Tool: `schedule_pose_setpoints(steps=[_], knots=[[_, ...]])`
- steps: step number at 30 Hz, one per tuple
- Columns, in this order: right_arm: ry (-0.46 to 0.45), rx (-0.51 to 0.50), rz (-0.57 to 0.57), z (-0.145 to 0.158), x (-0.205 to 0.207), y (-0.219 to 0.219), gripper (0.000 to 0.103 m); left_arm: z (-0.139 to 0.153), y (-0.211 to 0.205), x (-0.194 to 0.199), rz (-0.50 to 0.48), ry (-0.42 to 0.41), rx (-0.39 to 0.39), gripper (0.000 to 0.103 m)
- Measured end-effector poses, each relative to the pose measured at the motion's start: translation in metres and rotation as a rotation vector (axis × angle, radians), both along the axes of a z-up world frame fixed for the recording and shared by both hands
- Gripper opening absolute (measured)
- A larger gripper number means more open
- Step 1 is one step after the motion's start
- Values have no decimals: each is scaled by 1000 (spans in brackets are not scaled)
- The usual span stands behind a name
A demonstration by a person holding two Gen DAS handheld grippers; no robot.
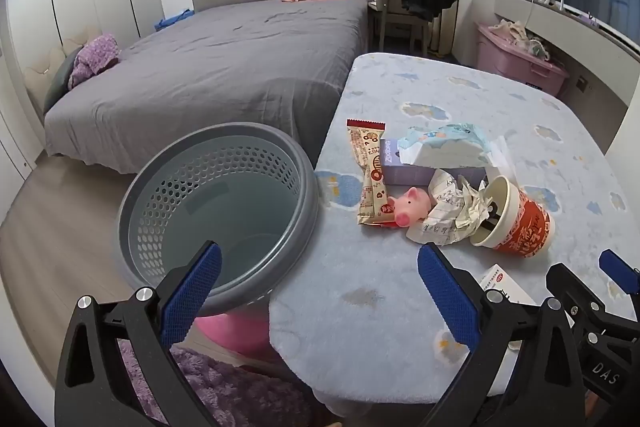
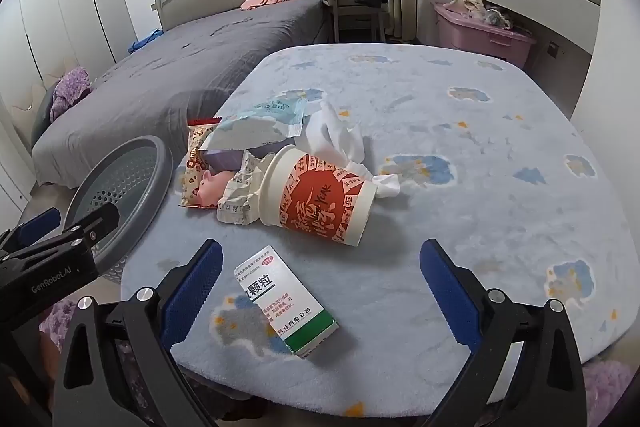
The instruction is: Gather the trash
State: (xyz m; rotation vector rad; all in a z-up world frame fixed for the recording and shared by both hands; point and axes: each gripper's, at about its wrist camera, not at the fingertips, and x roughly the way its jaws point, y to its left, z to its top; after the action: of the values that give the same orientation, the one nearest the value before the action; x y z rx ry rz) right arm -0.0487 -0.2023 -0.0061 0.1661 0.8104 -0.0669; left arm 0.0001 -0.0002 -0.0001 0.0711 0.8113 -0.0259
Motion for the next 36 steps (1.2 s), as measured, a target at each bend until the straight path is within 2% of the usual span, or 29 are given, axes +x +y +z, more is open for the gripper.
schedule_pose_setpoints(steps=[12, 36], knots=[[-16, -9, 0, 7, -11, 7, 94, 11, 4, -7, 4, -14, 6, 97], [-47, -13, 6, 18, -19, 10, 94, 12, 6, -17, 5, -32, 9, 97]])
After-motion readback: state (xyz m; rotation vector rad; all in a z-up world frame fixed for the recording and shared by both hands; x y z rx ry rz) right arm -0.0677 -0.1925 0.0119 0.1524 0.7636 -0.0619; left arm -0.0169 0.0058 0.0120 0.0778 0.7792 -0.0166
